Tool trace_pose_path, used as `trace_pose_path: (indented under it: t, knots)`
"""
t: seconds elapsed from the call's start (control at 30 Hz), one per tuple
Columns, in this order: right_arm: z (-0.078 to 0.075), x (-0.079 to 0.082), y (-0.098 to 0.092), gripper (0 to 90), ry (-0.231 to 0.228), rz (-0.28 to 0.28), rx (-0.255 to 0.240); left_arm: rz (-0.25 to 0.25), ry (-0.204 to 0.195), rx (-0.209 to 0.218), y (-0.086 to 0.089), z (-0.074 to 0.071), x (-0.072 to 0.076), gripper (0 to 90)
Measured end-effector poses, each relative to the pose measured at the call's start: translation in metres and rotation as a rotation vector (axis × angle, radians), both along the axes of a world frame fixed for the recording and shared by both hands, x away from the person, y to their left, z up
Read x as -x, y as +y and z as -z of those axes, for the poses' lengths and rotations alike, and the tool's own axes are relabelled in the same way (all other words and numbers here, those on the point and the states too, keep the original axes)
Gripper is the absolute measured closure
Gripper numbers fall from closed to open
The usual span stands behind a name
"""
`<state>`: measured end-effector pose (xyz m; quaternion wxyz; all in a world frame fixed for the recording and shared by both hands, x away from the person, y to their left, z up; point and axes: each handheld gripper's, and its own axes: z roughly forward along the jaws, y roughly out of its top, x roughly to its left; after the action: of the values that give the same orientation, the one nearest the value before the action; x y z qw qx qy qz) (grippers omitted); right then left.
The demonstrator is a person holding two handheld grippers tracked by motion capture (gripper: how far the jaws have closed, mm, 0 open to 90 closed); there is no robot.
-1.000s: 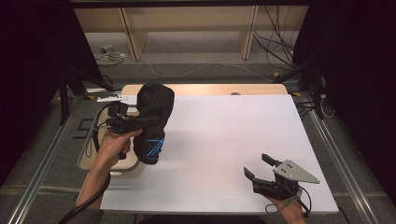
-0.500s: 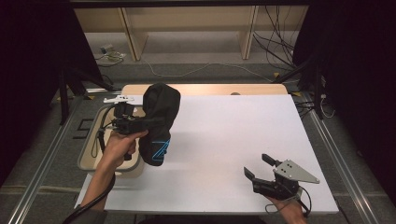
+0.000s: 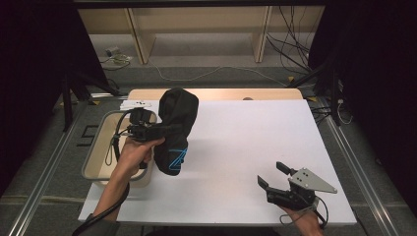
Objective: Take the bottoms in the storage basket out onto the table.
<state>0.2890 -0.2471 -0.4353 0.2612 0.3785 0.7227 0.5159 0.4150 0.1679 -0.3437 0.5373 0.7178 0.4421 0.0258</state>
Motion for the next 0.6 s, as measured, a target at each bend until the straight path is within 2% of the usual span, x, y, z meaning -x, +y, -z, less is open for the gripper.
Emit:
trace_pose_path:
  t: [0.23, 0.6]
  knots:
    - [0.0, 0.0, -0.001, 22.0, -0.005, 0.002, -0.003, 0.018, 0.011, -0.021, -0.012, 0.006, -0.003, 68.7]
    - [0.0, 0.0, 0.0, 22.2, -0.001, -0.002, -0.002, 0.033, 0.03, -0.03, -0.029, 0.015, -0.011, 68.7]
